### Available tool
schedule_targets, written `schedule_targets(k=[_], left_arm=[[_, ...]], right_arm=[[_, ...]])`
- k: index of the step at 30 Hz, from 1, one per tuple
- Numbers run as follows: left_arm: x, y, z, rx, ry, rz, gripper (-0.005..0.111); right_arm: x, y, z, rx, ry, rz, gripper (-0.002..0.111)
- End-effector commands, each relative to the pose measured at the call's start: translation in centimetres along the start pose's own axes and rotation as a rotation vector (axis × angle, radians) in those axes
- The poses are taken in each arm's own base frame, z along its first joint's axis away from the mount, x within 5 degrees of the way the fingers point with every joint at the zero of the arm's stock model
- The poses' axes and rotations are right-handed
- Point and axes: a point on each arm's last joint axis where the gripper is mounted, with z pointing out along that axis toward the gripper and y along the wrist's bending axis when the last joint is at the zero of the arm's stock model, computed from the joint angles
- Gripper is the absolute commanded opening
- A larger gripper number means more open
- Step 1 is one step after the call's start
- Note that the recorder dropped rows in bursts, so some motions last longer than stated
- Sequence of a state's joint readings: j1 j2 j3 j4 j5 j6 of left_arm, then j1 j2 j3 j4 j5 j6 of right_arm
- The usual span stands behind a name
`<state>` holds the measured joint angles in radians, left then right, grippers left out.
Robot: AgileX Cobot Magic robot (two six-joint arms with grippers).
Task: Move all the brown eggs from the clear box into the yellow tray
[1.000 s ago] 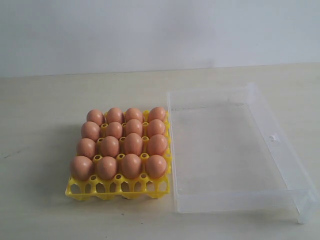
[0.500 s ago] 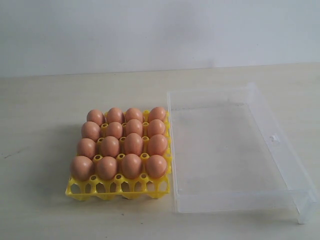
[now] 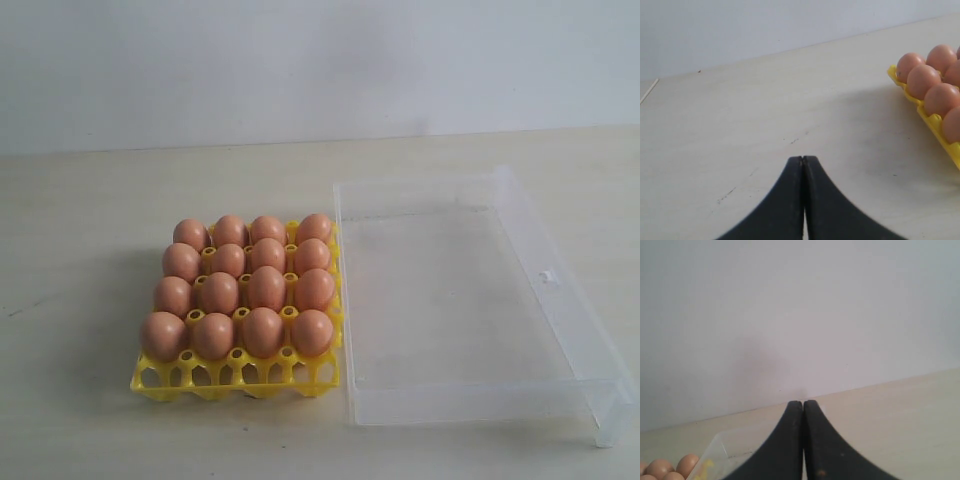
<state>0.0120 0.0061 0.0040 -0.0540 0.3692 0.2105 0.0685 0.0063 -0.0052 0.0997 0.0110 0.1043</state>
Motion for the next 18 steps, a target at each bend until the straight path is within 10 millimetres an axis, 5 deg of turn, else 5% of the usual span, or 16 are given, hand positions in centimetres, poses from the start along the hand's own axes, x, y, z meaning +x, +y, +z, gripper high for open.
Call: schedule_targets(k=[1,18], left_arm=[[-0.23,0.03,-0.09,-0.003,-0.019,-0.013,0.000],[-0.23,0.03,-0.09,-0.003,-0.019,-0.013,0.000]], right_arm=[[0.14,-0.02,-0.04,-0.002,-0.001,-0.018,0.000],[0.76,-0.10,-0.06,0.002,0.068,-0.129,0.000]])
